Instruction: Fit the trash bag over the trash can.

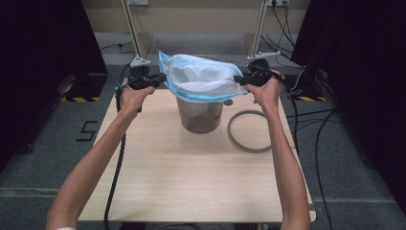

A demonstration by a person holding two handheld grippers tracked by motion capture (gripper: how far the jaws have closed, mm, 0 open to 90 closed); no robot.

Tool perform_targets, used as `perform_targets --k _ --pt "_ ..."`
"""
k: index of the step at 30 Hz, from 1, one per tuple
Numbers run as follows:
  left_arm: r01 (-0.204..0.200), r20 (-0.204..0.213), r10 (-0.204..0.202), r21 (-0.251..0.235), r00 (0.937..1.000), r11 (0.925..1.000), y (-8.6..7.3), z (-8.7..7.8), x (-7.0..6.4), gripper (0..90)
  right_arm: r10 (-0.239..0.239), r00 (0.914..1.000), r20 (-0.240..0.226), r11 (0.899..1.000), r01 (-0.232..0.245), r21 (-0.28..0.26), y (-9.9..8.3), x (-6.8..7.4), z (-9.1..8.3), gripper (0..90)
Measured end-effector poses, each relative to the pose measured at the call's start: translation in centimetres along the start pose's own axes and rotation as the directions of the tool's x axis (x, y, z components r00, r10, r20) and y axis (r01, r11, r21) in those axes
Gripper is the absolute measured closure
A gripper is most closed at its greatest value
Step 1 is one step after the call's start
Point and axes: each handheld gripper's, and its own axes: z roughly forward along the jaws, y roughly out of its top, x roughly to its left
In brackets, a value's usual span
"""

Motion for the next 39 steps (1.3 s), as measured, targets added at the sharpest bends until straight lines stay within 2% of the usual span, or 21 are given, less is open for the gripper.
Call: perform_targets --k 1,2,9,10,12,14,15,16,17,18,19,21,22,23,24,25,27,32,33,36,39 --pt "0.011 0.006 -0.011 -0.008 0.9999 0.9999 0.1 -0.2 -0.1 71.8 -0.014 0.9999 -0.009 1.0 0.014 0.003 -0.3 0.3 0.0 78.1" --pt "0.018 0.007 -0.018 -0.01 0.9998 0.9998 0.2 -0.3 -0.3 59.6 -0.054 0.9985 -0.012 0.999 0.054 0.001 -0.9 1.1 -0.2 86.1" --pt "0.038 0.015 -0.038 0.005 0.9992 0.9993 0.4 -0.1 -1.7 40.1 -0.107 0.9936 -0.035 0.994 0.107 -0.006 -2.8 3.8 -0.2 87.9" --pt "0.043 0.011 -0.043 0.014 0.999 0.999 0.4 0.3 -1.9 37.5 -0.116 0.9923 -0.042 0.993 0.116 -0.017 -3.3 4.9 -0.1 82.9" --pt "0.05 0.007 -0.051 0.016 0.9987 0.9986 0.4 0.4 -1.9 36.6 -0.111 0.9927 -0.047 0.994 0.11 -0.019 -3.5 5.2 -0.1 79.3" --pt "0.053 -0.001 -0.053 0.02 0.9986 0.9984 0.4 0.7 -1.8 35.9 -0.104 0.993 -0.056 0.995 0.104 -0.014 -3.5 5.9 -0.4 66.8" --pt "0.052 -0.004 -0.052 0.022 0.9986 0.9984 0.3 0.7 -1.8 36.3 -0.101 0.9938 -0.046 0.995 0.1 -0.025 -3.4 5.9 -0.7 60.7" --pt "0.063 0.002 -0.063 0.019 0.998 0.9978 0.3 0.8 -1.6 36.3 -0.076 0.9971 0.004 0.996 0.076 -0.049 -2.7 5.4 -1.7 53.3" --pt "0.063 0.002 -0.063 0.019 0.998 0.9978 0.3 0.8 -1.6 36.3 -0.076 0.9971 0.004 0.996 0.076 -0.049 -2.7 5.4 -1.7 53.3" --pt "0.056 -0.001 -0.056 0.017 0.9985 0.9983 0.3 0.7 -1.5 36.3 -0.062 0.9965 0.057 0.991 0.068 -0.113 -1.3 4.8 -3.3 50.7" --pt "0.056 -0.001 -0.056 0.017 0.9985 0.9983 0.3 0.7 -1.5 36.4 -0.062 0.9965 0.057 0.991 0.068 -0.113 -1.3 4.8 -3.3 50.7" --pt "0.05 -0.011 -0.049 0.019 0.9987 0.9986 0.5 0.7 -1.4 36.6 -0.062 0.9957 0.068 0.99 0.07 -0.124 0.4 4.0 -4.0 46.3" --pt "0.038 -0.029 -0.038 0.019 0.9989 0.9991 0.7 0.7 -1.3 37.2 -0.037 0.9975 0.061 0.993 0.043 -0.112 2.3 2.9 -3.6 44.7" --pt "0.038 -0.029 -0.038 0.019 0.9989 0.9991 0.7 0.7 -1.3 37.8 -0.037 0.9975 0.061 0.993 0.043 -0.112 2.3 2.9 -3.6 44.7" --pt "0.012 -0.059 -0.011 0.019 0.9982 0.9997 0.7 0.8 -1.2 37.8 -0.027 0.9986 0.045 0.993 0.032 -0.114 2.9 2.6 -3.3 44.2" --pt "0.004 -0.078 -0.003 0.005 0.997 1.0 0.8 1.1 -0.9 36.9 -0.004 0.9998 -0.021 0.995 0.002 -0.1 4.0 2.0 -2.0 43.5" --pt "0.01 -0.077 -0.009 0.01 0.997 0.9999 0.9 1.5 -0.6 38.0 0.001 0.9994 -0.035 0.996 -0.005 -0.095 4.5 1.9 -1.2 42.7" --pt "0.03 -0.07 -0.029 0.008 0.9971 0.9995 1.1 2.9 0.1 39.1 -0.004 0.9912 -0.132 1.0 0.007 0.027 5.5 2.6 2.7 39.7" --pt "0.033 -0.076 -0.032 0.008 0.9966 0.9994 1.2 3.1 0.2 39.1 -0.001 0.9889 -0.149 0.999 0.007 0.039 5.5 2.7 3.1 42.0" --pt "0.042 -0.079 -0.041 0.009 0.996 0.9991 1.1 3.5 0.3 39.2 -0.043 0.9733 -0.226 0.996 0.061 0.071 5.2 3.1 4.0 71.0" --pt "0.035 -0.078 -0.034 0.01 0.9964 0.9993 1.2 3.2 0.2 38.7 -0.076 0.9737 -0.215 0.996 0.085 0.033 5.2 2.9 3.2 89.6"
